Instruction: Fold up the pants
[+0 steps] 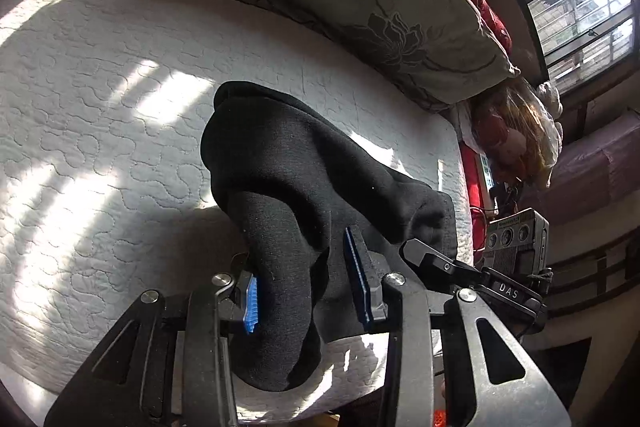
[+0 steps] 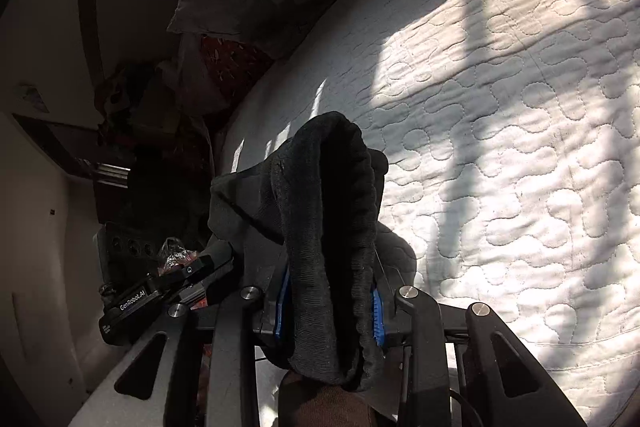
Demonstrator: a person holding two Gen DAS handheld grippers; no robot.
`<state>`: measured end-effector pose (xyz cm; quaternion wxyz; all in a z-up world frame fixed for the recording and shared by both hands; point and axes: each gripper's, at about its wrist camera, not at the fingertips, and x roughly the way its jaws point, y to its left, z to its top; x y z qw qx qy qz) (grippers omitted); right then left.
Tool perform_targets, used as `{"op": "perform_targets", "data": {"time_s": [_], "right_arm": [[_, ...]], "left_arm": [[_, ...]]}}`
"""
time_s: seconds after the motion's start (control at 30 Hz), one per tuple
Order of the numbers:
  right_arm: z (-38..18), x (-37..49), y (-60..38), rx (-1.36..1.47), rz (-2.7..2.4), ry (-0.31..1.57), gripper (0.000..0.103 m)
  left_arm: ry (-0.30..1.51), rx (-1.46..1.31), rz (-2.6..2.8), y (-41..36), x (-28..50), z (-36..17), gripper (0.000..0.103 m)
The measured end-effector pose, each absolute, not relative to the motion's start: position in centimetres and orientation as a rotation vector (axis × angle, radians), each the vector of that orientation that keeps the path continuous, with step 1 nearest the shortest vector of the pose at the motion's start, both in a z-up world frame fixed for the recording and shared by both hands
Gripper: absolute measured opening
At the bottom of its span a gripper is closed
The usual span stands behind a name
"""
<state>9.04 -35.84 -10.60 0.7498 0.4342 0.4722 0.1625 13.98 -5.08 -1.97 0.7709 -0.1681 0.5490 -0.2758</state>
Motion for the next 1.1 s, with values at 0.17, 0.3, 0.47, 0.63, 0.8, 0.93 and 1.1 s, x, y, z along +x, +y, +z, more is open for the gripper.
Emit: {"op": "perform_targets", "data": {"time_s": [0.17, 0.3, 0.47, 0.63, 0.8, 0.93, 1.1], "right_arm": [[-9.6, 14.9, -34.8, 0.901, 0.36, 1.008, 0.031], [-11.0, 18.7, -33.5, 0.834, 0.325, 1.02, 0.034], [-13.5, 20.1, -33.5, 0.727, 0.236, 1.053, 0.049], [-14.3, 18.1, -37.7, 0.876, 0.197, 1.018, 0.066], [-11.6, 15.4, -38.1, 0.816, 0.148, 1.01, 0.067], [-7.4, 12.4, -37.3, 0.743, 0.067, 0.952, 0.098], [-6.6, 8.3, -35.2, 0.699, -0.051, 1.024, 0.103]], "left_arm": [[1.175, -0.316, -0.489, -5.2, 19.1, -2.8, 0.033], [1.225, -0.161, -0.325, -5.8, 21.8, -6.5, 0.034], [1.195, -0.073, -0.258, -5.0, 21.4, -8.3, 0.062], [1.169, -0.105, -0.224, -3.2, 19.7, -6.9, 0.062], [1.134, -0.046, -0.152, -2.8, 15.9, -5.6, 0.062], [1.12, 0.029, -0.113, -3.7, 12.4, -4.9, 0.063], [1.074, 0.121, -0.069, -5.1, 8.0, -4.9, 0.078]]}}
